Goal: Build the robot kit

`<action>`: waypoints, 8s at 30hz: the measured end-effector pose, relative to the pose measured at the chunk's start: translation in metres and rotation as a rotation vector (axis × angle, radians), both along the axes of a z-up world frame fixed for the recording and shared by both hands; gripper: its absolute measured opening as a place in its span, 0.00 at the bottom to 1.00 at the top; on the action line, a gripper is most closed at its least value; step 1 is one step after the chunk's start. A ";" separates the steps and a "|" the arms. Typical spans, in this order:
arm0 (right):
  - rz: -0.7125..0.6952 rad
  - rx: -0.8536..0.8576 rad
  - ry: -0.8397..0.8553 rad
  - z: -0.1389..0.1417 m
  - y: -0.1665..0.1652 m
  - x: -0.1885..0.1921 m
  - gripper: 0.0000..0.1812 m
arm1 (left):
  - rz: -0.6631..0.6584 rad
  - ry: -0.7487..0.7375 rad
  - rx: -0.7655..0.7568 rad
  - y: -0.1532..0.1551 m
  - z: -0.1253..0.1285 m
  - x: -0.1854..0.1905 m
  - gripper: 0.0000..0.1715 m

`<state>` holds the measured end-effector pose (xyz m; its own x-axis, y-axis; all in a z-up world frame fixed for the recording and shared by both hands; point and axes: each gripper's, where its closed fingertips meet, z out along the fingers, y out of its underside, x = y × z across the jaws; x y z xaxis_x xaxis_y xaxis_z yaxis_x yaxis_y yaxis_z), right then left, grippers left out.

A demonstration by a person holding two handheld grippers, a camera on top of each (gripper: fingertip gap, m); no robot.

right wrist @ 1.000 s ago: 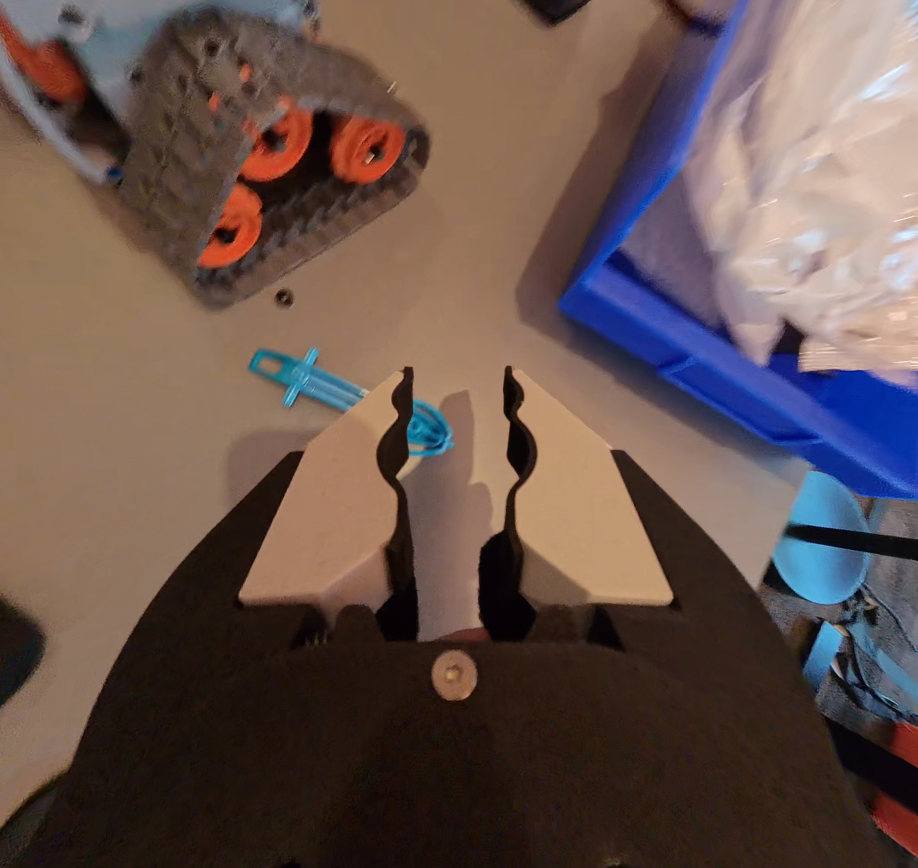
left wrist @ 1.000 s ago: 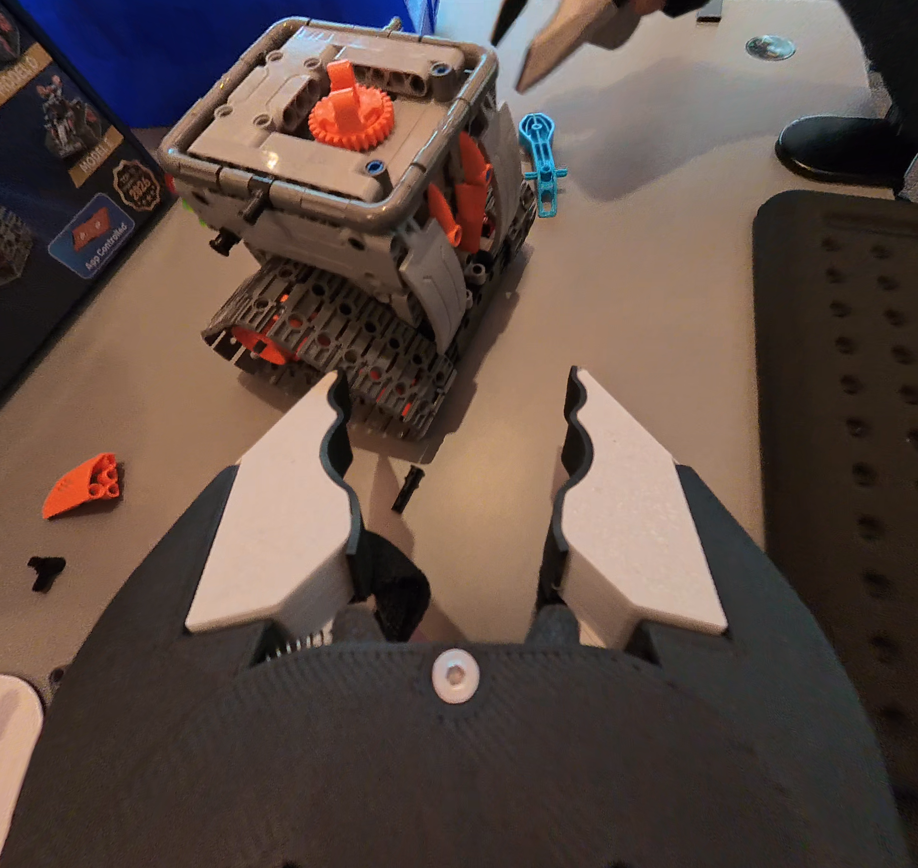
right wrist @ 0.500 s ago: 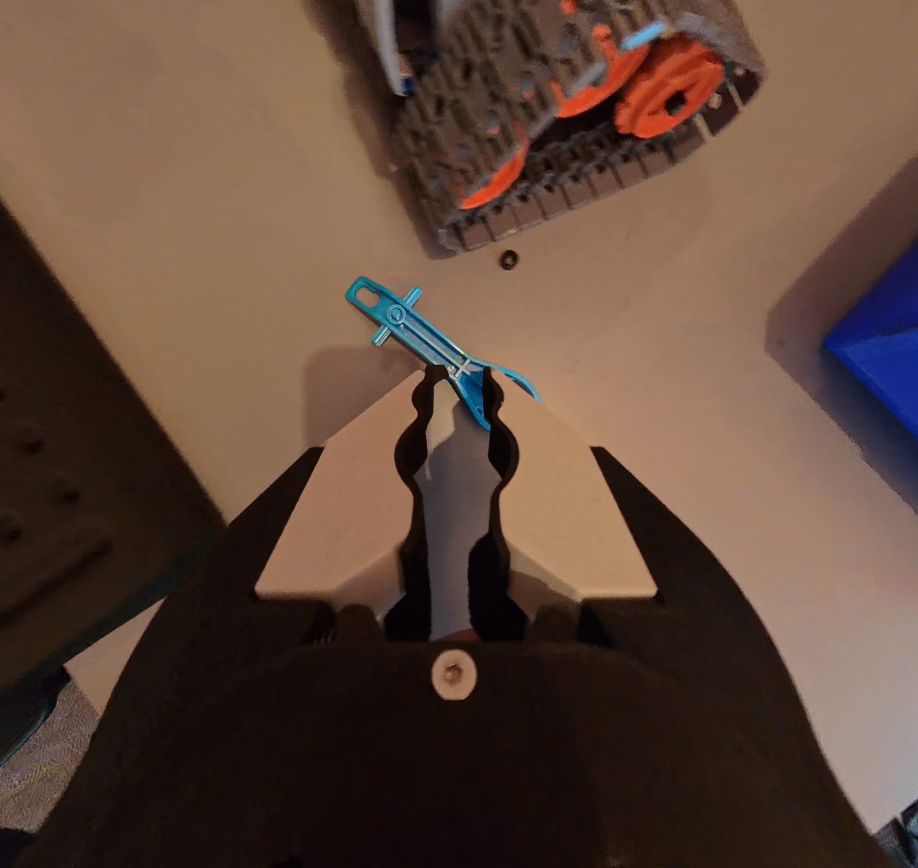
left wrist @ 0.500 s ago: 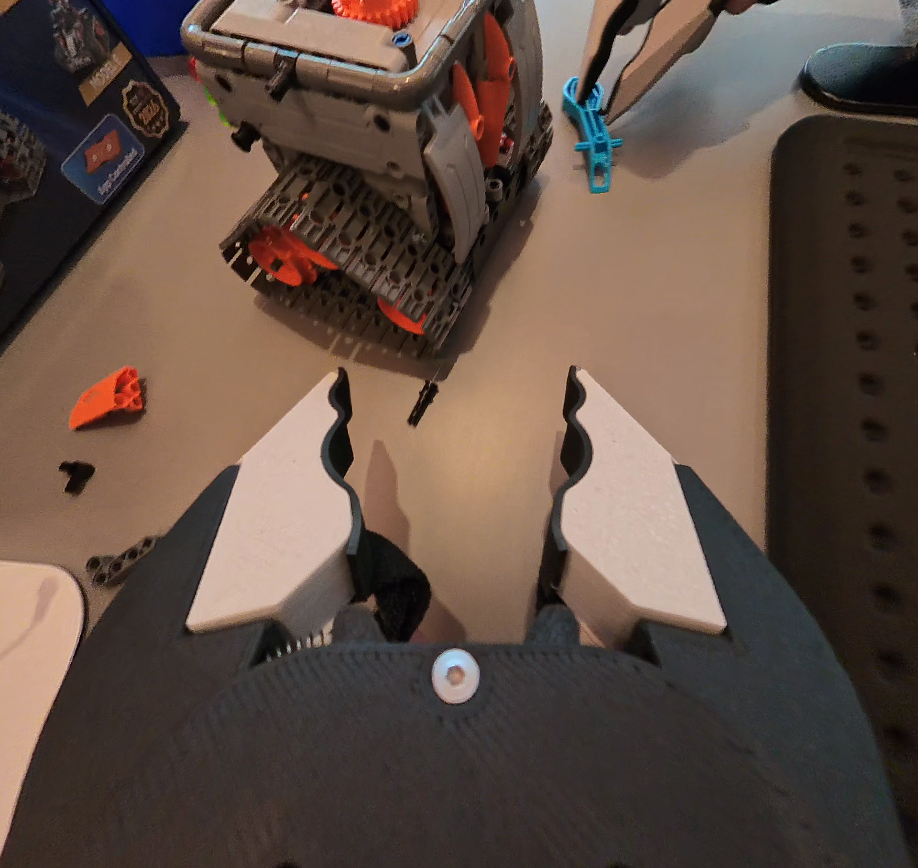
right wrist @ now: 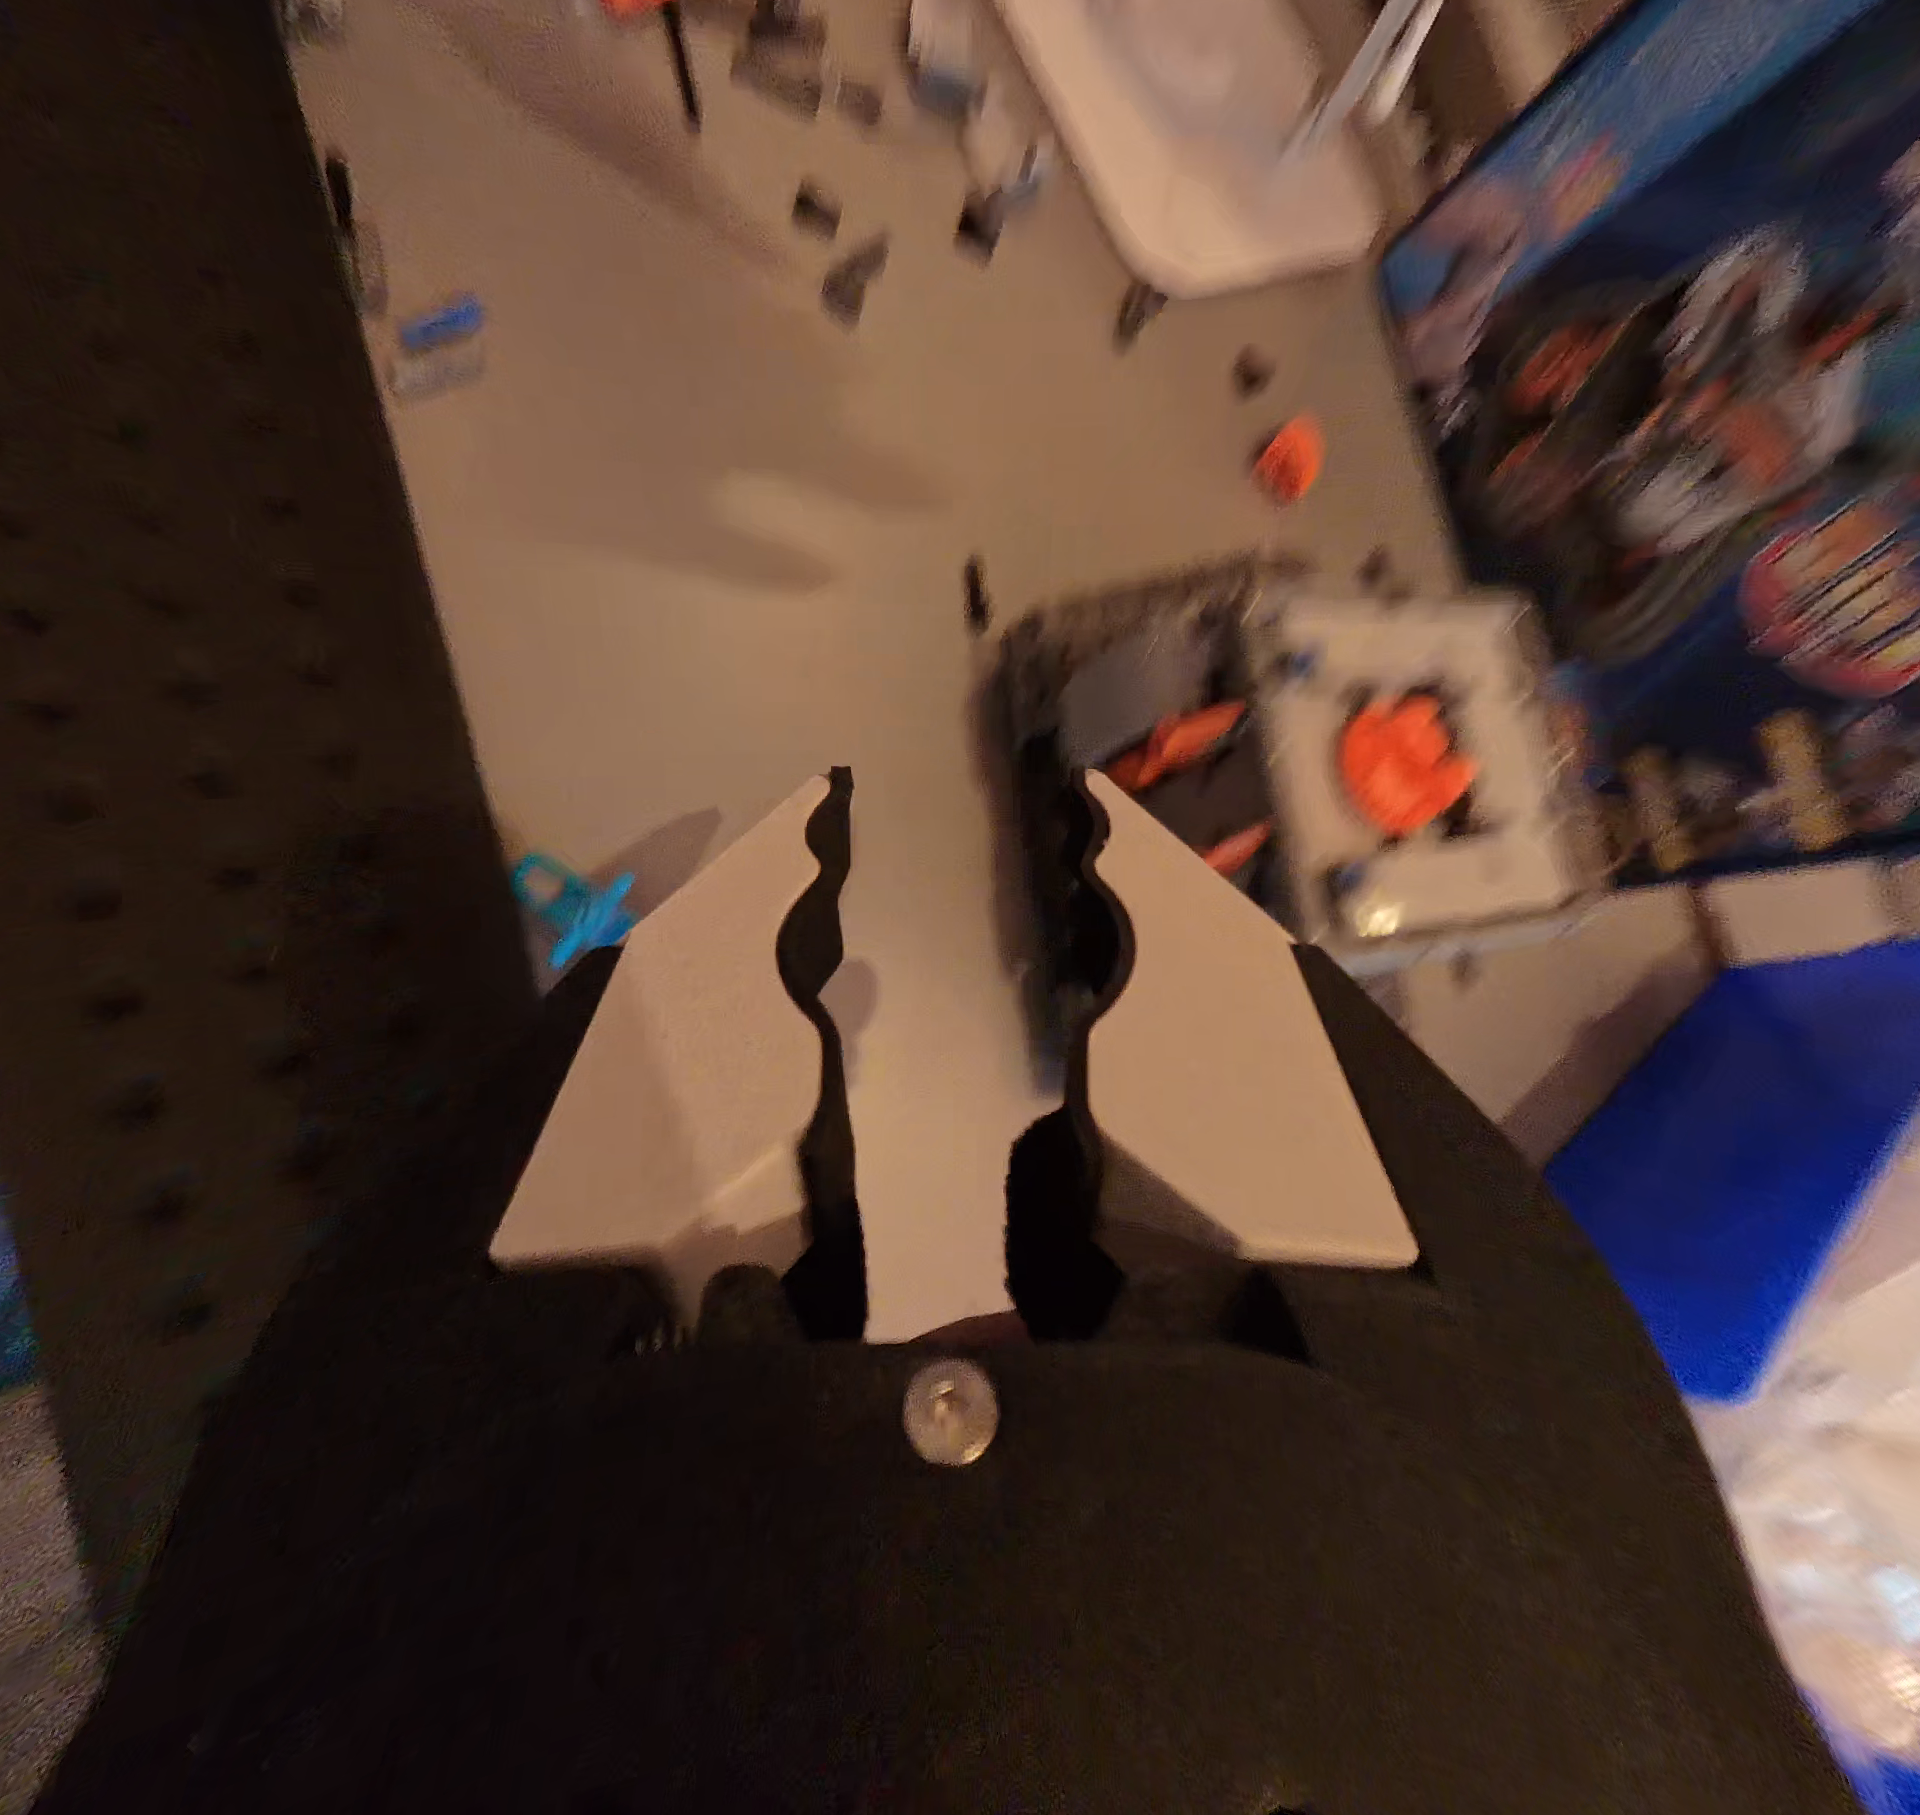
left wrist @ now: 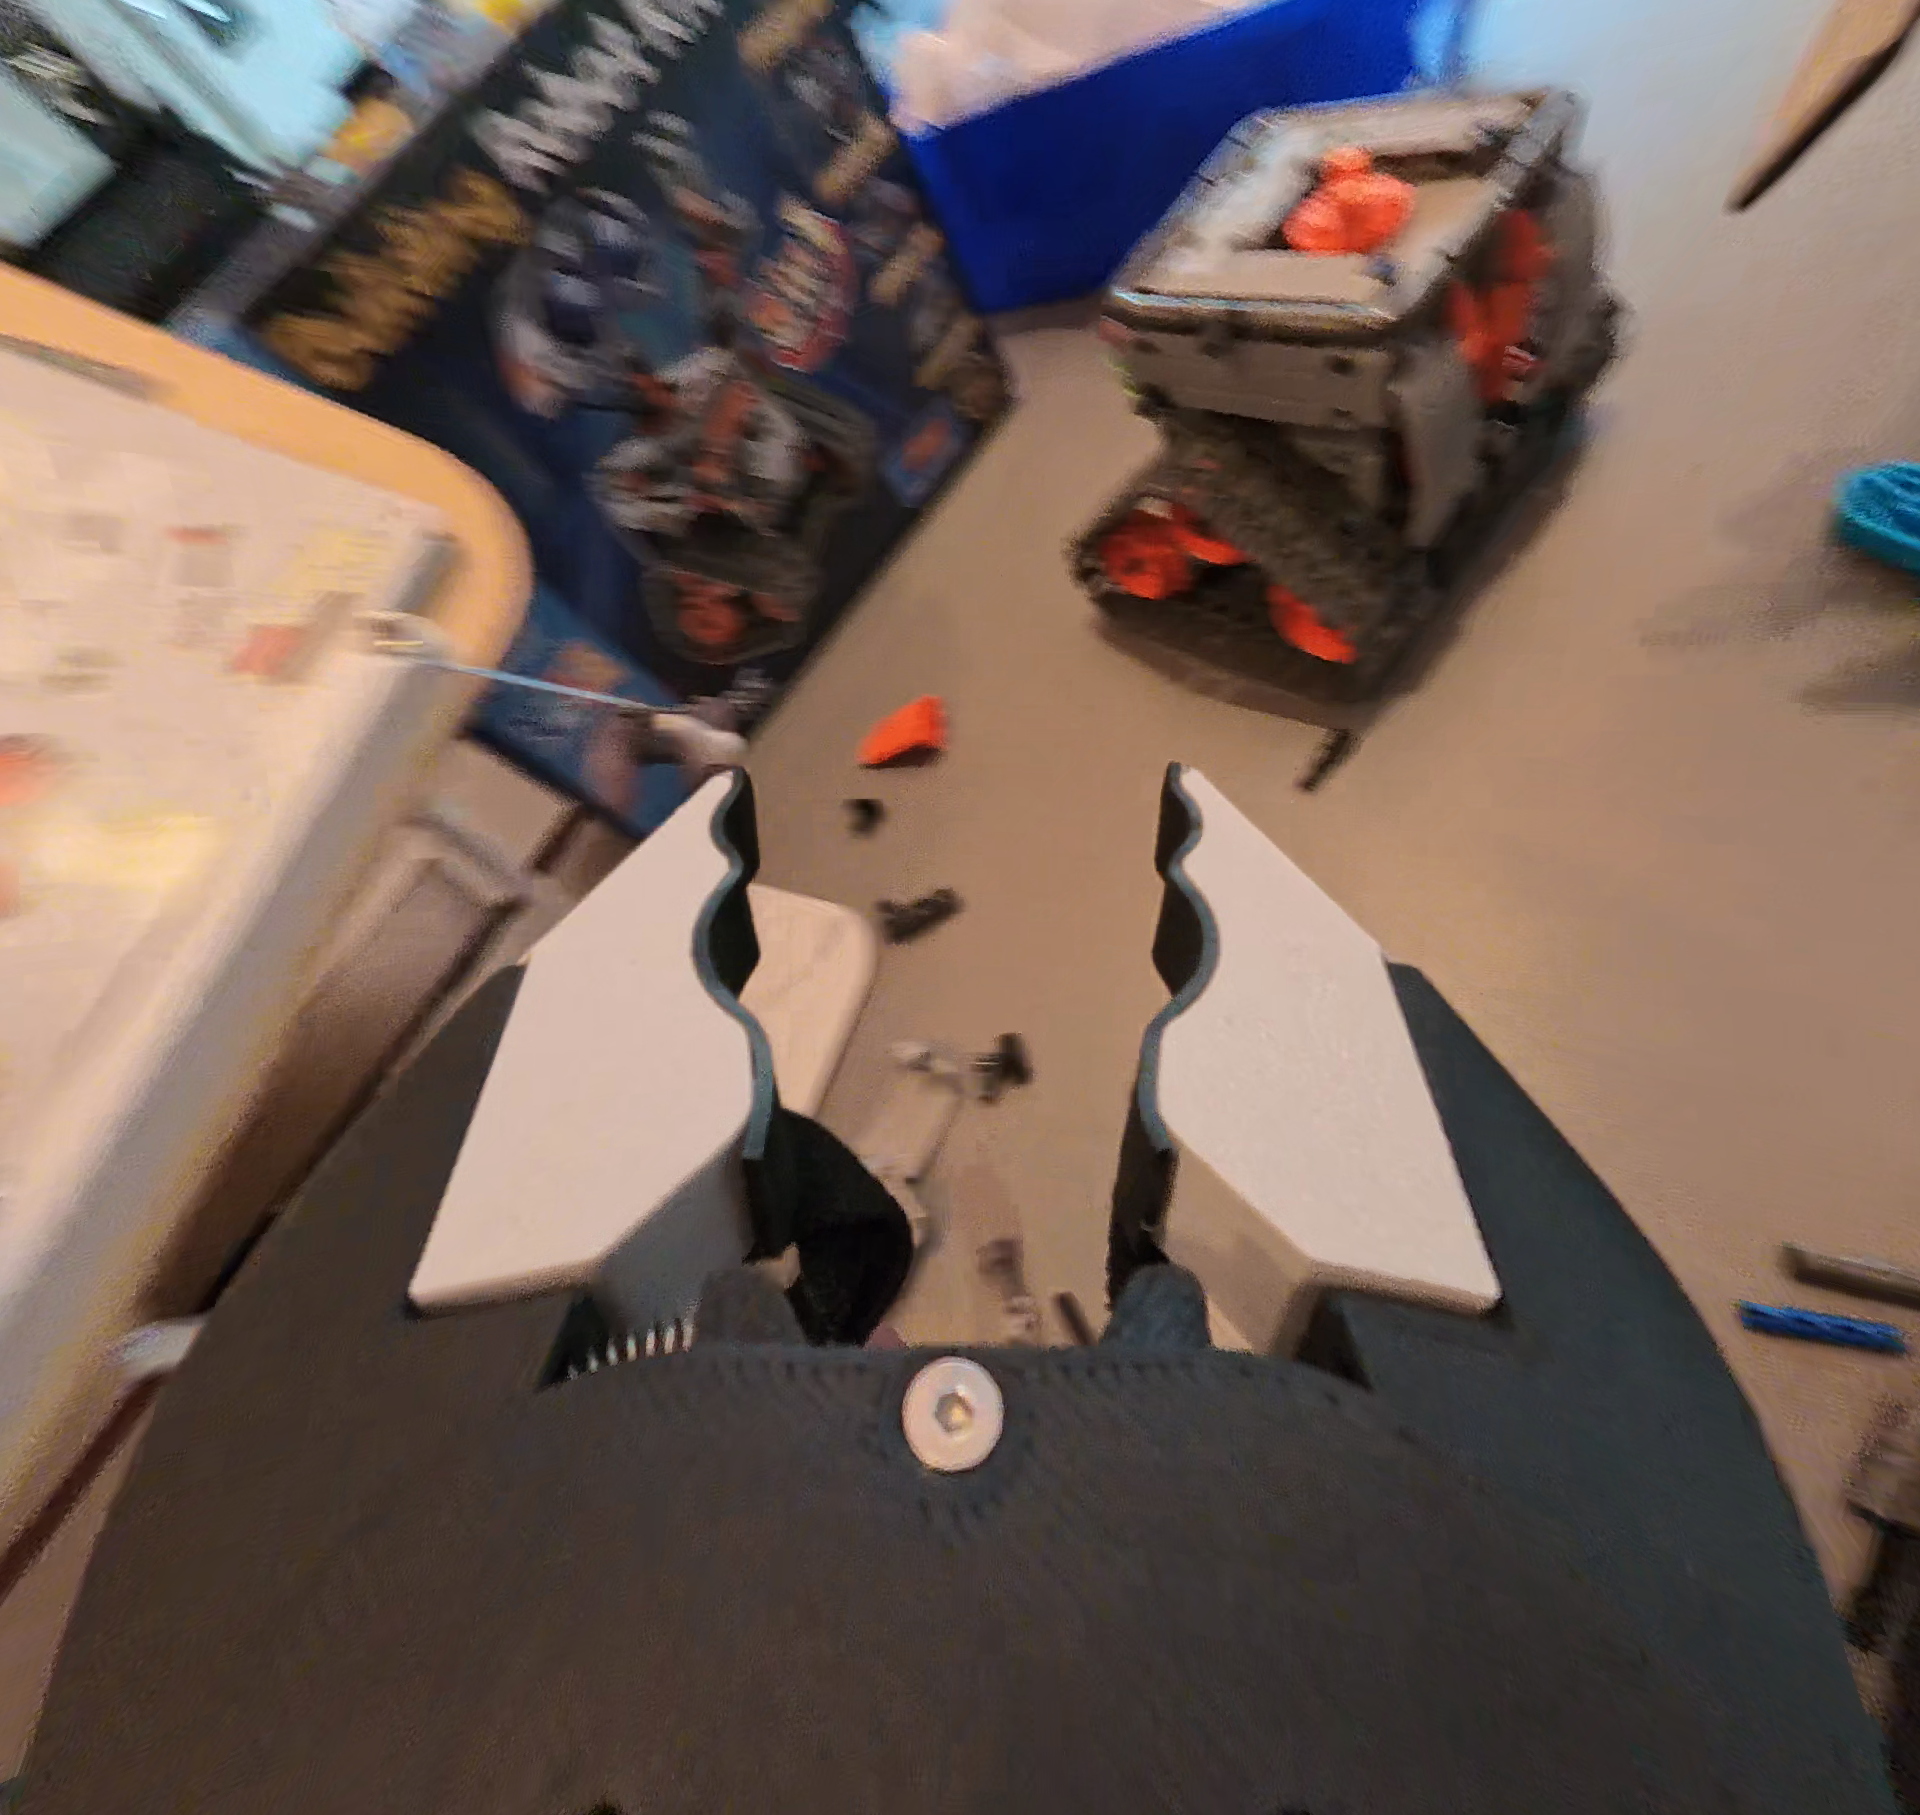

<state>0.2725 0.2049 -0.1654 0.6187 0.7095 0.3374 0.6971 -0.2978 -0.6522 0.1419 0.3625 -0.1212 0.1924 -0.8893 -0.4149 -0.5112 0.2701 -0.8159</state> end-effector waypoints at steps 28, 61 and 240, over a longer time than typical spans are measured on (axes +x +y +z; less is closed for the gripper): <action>0.042 0.316 -0.062 0.143 0.391 -0.094 0.33 | 0.468 -0.077 0.234 0.156 0.044 -0.120 0.43; 0.143 0.236 -0.216 0.079 0.312 -0.131 0.08 | 0.514 0.089 0.329 0.150 0.047 -0.128 0.42; 0.622 0.210 0.503 0.028 0.026 -0.153 0.02 | -0.651 -0.205 -0.312 -0.136 -0.013 -0.020 0.02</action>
